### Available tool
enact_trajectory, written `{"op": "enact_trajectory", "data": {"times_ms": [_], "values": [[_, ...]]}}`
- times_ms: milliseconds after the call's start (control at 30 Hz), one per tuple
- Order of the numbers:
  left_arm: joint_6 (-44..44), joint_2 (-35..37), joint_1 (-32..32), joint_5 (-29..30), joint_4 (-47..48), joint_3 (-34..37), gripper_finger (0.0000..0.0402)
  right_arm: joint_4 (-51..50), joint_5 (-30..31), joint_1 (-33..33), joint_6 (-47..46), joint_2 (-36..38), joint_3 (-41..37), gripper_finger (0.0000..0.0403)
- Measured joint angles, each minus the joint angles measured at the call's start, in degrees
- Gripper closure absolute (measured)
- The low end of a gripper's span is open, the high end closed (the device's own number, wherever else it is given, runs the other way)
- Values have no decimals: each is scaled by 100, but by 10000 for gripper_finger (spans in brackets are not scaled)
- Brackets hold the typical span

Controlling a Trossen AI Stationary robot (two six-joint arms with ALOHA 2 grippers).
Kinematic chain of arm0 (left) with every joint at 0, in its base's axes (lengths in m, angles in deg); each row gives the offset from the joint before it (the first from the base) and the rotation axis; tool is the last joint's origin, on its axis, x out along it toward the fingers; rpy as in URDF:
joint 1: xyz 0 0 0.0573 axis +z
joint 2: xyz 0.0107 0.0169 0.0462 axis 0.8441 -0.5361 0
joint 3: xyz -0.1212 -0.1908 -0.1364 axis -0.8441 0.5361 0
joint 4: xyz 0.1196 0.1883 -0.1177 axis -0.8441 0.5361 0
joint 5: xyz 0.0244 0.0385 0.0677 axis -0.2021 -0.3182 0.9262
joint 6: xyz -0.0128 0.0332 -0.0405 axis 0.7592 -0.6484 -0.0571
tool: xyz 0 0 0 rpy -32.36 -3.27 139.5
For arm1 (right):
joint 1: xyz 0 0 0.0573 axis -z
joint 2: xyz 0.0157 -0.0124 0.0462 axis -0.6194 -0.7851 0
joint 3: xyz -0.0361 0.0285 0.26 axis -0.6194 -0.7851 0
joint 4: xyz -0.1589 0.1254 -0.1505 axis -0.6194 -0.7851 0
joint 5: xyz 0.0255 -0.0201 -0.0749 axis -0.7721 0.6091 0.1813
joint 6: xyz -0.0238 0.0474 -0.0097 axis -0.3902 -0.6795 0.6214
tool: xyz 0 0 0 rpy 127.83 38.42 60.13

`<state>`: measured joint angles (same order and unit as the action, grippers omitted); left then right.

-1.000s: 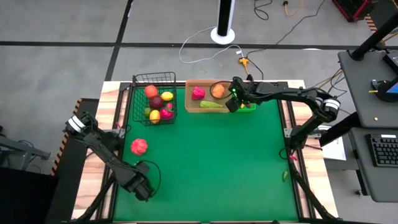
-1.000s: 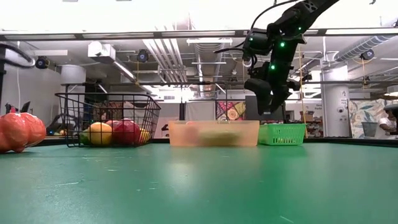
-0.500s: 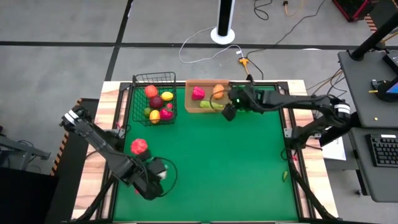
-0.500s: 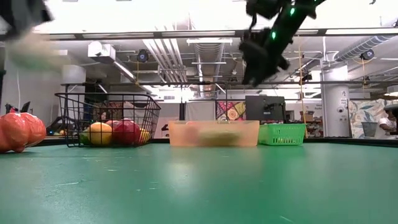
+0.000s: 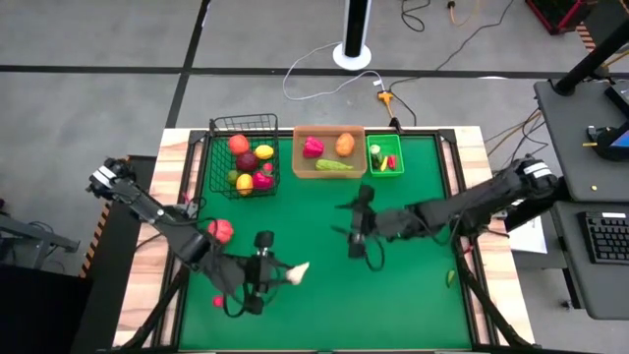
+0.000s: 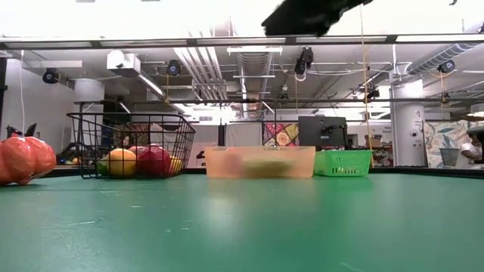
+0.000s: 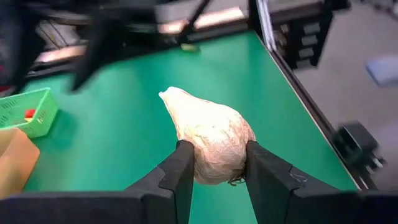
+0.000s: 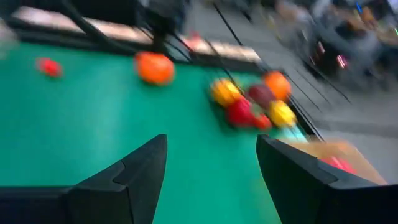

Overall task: Sort produce into baskets
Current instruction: Put the white garlic into the green basket

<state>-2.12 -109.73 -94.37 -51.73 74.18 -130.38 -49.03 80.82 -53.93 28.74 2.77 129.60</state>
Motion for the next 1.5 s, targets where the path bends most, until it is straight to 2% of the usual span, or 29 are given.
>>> {"op": "enact_trajectory", "data": {"times_ms": [167, 333, 500, 667, 867, 1067, 1333, 1500], "values": [[-192, 215, 281, 3, -1507, 936, 296, 1242, -208, -471, 230, -472, -58, 158], [-937, 211, 320, -2, -2783, 1563, 296, 2809, -1033, -546, 320, -1057, -84, 147], [-1220, 217, 320, -6, -3143, 1771, 296, 4424, -1696, -532, 325, -1750, -117, 142], [-1406, 196, 314, -35, -3144, 1725, 296, 5489, -1996, -471, 61, -2282, -115, 153], [-1586, 197, 307, -163, -3200, 1718, 296, 6063, -1997, -444, -133, -2599, -115, 178], [-1761, 200, 310, -163, -3200, 1718, 296, 6092, -1998, -444, -171, -2601, -111, 220], [-1822, 200, 310, -179, -3232, 1716, 295, 6087, -2000, -433, -225, -2601, -89, 321], [-1651, 200, 312, 6, -3224, 1716, 275, 6087, -1994, -431, -230, -2601, -89, 380]]}}
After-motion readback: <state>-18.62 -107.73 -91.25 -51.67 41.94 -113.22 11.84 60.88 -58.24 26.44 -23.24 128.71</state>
